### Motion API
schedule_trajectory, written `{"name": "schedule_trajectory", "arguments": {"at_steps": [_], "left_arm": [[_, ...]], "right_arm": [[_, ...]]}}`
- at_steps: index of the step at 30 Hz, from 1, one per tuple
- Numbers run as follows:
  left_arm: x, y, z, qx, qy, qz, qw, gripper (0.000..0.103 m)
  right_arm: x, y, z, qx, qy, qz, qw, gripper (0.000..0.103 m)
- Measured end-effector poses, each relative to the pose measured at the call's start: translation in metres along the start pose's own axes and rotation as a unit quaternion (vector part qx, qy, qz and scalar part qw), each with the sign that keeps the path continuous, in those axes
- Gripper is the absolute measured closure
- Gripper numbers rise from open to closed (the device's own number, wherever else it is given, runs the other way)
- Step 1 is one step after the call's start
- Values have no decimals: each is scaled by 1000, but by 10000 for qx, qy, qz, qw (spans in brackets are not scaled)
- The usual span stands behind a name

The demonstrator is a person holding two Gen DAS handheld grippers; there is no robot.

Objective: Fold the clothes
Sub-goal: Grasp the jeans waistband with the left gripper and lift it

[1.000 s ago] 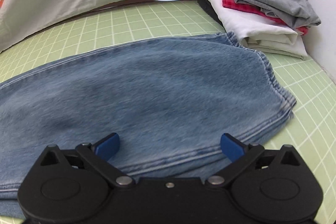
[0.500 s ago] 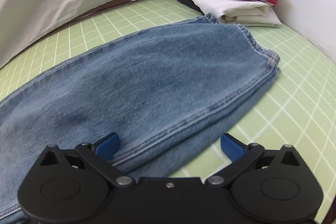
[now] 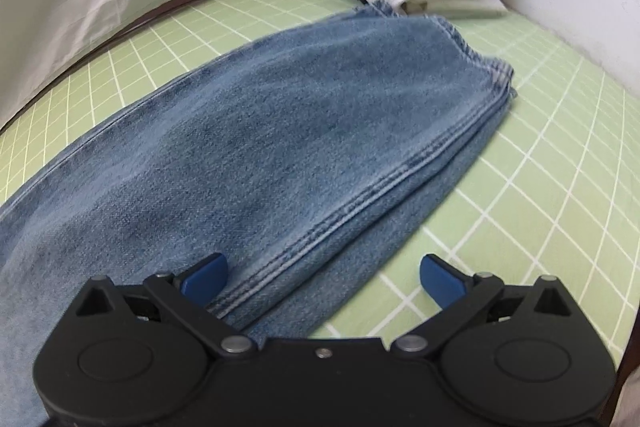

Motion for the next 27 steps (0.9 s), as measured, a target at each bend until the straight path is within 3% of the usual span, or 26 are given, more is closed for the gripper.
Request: {"name": "schedule_trajectory", "arguments": {"at_steps": [7, 12, 18, 20, 23, 27], "left_arm": [[-2, -40, 22, 537, -344, -924, 9937, 68], [-11, -86, 52, 481, -776, -1525, 9841, 69], [-46, -165, 80, 293, -1163, -2680, 9559, 70], [-67, -191, 78, 350, -1137, -3192, 9402, 69], [-102, -218, 66, 136, -810, -3621, 9285, 68], [-147, -234, 30, -52, 33, -4059, 9139, 64]], "right_arm": [[2, 12, 10, 506, -60, 824, 9953, 0], [15, 4, 11, 737, -239, 998, 9920, 0], [35, -17, 0, 850, -290, 916, 9917, 0], [42, -23, -4, 872, -291, 915, 9916, 0], [51, -33, -10, 904, -292, 915, 9913, 0], [56, -36, -15, 877, -327, 1024, 9903, 0]]}}
Point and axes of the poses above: each gripper's, at about its wrist camera, not at the fingertips, and z roughly against the way its jaws point, y to its left, x to its top, the point moved 1 cm from there along -z, roughly the way its jaws point, and after that the axes turned 10 degrees about y, right-handed, at the moved point
